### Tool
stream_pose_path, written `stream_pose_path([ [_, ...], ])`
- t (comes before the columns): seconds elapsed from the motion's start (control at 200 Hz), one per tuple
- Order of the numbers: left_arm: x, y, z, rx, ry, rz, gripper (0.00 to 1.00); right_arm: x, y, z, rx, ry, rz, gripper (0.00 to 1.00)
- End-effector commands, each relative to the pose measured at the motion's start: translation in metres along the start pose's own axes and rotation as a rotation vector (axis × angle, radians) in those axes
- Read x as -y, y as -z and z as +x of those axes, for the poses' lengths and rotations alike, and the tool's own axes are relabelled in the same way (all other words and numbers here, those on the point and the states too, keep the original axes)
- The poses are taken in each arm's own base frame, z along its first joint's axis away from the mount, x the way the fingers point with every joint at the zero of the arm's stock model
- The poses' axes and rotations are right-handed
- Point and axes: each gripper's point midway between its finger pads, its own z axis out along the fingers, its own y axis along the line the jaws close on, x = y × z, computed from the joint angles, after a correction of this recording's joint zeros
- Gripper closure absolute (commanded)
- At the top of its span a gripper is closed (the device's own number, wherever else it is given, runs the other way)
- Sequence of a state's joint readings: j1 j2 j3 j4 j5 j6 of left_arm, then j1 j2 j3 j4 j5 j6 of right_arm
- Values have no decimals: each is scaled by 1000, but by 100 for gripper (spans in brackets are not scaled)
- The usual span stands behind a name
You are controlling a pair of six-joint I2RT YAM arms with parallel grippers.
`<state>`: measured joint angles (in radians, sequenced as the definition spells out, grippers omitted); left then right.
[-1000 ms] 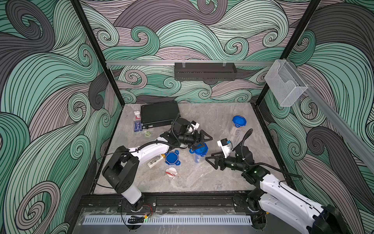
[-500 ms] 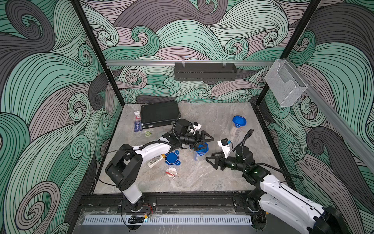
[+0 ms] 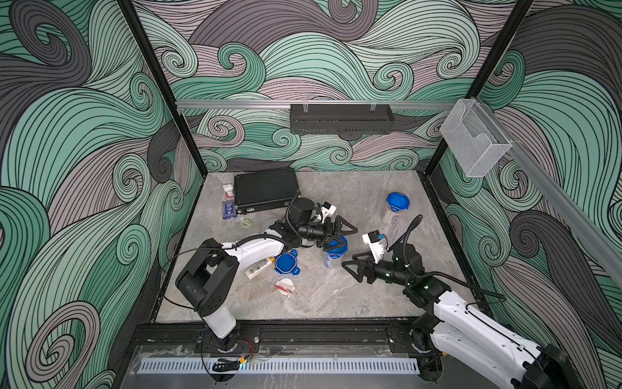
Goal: Take out toiletry kits
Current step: Unfasten the latch on the container.
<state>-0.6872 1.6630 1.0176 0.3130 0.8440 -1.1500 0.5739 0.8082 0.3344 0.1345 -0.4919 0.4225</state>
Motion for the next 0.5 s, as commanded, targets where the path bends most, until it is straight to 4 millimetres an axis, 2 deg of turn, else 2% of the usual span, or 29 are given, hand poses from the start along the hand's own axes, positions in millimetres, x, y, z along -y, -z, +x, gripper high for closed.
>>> stream_pose_path([
  [0.0,-69,-7,17,-46,151,-147,1,-9,1,-3,35,38,-55,19],
  [0.205,-76,-6,16,-40,170,-152,1,-34,4,-14,158,108,-222,19],
  [0.49,-80,-7,16,-40,183,-151,2,-41,-8,-15,168,144,-265,15],
])
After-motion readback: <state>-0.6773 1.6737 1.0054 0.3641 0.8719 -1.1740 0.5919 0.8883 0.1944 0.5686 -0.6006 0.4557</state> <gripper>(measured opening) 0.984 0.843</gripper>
